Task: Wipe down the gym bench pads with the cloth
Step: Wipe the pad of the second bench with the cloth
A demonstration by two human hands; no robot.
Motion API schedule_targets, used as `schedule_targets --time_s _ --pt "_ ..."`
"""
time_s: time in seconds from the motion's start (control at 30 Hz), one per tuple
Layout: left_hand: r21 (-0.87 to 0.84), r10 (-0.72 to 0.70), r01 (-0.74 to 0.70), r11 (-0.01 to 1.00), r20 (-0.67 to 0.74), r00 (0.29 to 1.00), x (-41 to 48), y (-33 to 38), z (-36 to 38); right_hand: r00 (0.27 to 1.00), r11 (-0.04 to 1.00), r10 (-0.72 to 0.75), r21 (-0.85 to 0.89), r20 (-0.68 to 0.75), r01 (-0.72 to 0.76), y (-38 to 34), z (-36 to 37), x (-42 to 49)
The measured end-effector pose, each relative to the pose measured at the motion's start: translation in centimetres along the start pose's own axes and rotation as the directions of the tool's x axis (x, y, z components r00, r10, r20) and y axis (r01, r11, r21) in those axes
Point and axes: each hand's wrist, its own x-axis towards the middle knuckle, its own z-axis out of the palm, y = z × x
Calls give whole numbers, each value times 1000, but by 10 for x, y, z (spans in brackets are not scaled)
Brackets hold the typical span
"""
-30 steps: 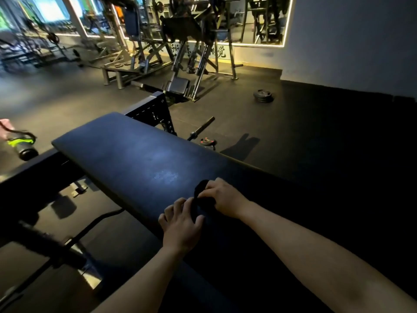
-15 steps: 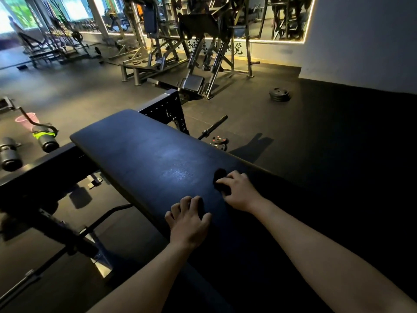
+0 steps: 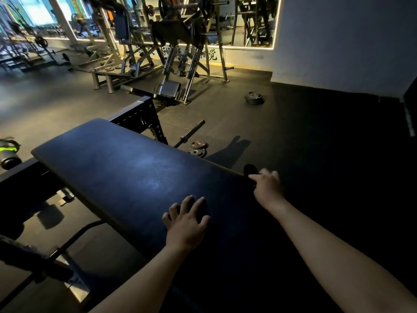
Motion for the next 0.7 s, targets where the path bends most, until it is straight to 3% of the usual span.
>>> schedule_targets --time_s 0.07,0.13,0.3,0.37,0.57,0.7 --pt "-1 -18 18 1000 -9 1000 0 2 0 987 987 158 22 -11 -157 18 -7 3" --pt "3 -35 36 999 -24 999 5 6 -3 979 977 205 61 -2 -205 16 -8 8" --pt "31 68 -71 997 95 993 24 39 -2 996 984 -87 160 22 83 -39 9 16" --pt "39 62 -68 997 135 989 28 47 2 990 982 -130 144 50 122 -51 16 15" --pt "43 67 -71 997 89 994 27 43 9 987 990 138 -12 87 -138 0 -10 15" --pt "25 80 -82 996 75 994 26 46 14 898 910 409 -140 163 -390 55 -35 14"
